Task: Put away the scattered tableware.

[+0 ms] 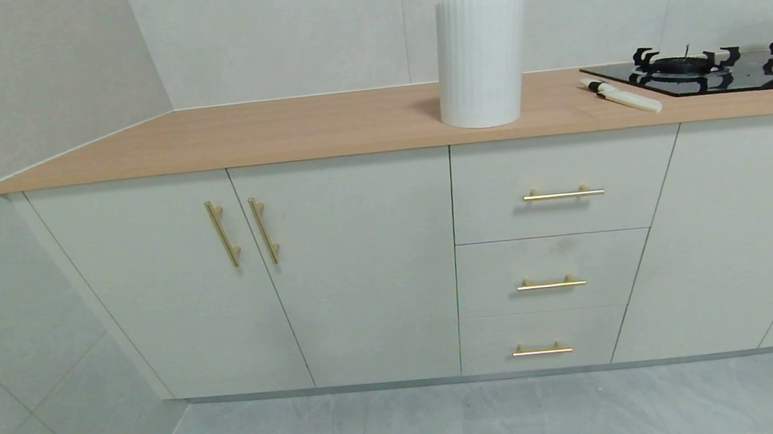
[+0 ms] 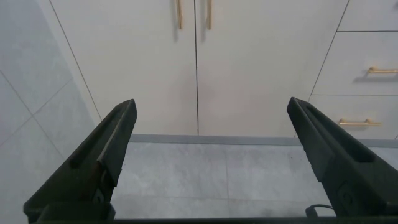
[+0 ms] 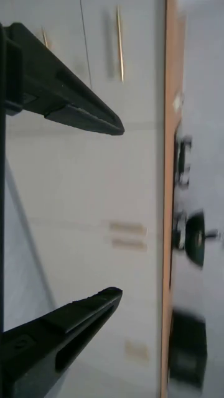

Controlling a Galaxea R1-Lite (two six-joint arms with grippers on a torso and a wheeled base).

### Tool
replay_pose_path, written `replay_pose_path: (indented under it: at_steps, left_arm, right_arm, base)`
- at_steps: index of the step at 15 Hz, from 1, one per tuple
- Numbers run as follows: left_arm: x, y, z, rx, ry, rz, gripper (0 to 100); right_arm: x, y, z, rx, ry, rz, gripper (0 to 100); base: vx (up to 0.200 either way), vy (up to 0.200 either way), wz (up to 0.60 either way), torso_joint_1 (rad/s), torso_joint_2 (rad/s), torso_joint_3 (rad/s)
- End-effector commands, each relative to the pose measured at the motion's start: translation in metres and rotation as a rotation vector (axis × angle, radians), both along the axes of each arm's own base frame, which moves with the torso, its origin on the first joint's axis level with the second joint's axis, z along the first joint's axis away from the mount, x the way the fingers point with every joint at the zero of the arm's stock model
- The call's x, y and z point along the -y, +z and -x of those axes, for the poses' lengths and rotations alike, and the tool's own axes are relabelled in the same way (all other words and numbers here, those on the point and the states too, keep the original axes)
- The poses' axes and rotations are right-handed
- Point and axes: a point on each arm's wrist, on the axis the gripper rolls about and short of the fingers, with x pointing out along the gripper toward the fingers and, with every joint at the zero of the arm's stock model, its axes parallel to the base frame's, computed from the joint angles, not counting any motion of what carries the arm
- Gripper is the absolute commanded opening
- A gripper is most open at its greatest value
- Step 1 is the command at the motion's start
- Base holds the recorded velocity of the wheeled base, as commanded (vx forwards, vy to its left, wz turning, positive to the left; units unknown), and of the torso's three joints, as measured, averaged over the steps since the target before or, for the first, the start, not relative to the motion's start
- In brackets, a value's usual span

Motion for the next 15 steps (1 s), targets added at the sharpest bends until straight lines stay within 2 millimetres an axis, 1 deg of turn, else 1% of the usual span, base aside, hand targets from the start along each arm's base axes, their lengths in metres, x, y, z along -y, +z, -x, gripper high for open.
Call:
replay_pose_path:
  at_steps: [1,3,5,7,15]
  left_arm:
    - [0.0,0.0,0.0,-0.001,0.0,0.001,100]
    - [0.0,0.0,0.0,-0.001,0.0,-0.001,100]
    - [0.0,0.0,0.0,-0.001,0.0,0.001,100]
    - [0.0,0.0,0.0,-0.001,0.0,-0.002,100]
    - [0.0,0.0,0.0,-0.003,-0.004,-0.025,100]
  right_arm:
    - [-0.003,-0.037,-0.013,-0.071,0.16,-0.011,100]
    - [-0.006,-0.063,-0.023,-0.167,0.287,-0.025,100]
    - [-0.007,-0.07,-0.024,-0.223,0.33,-0.089,100]
    - [-0.008,-0.081,-0.025,-0.324,0.37,-0.132,100]
    - [-0.008,-0.08,-0.025,-0.307,0.374,-0.147,100]
  base:
    - [0.0,0.0,0.0,0.0,0.0,0.0]
    - [0.0,0.0,0.0,0.0,0.0,0.0]
    - [0.0,0.0,0.0,0.0,0.0,0.0]
    - [0.0,0.0,0.0,0.0,0.0,0.0]
    - [0.0,0.0,0.0,0.0,0.0,0.0]
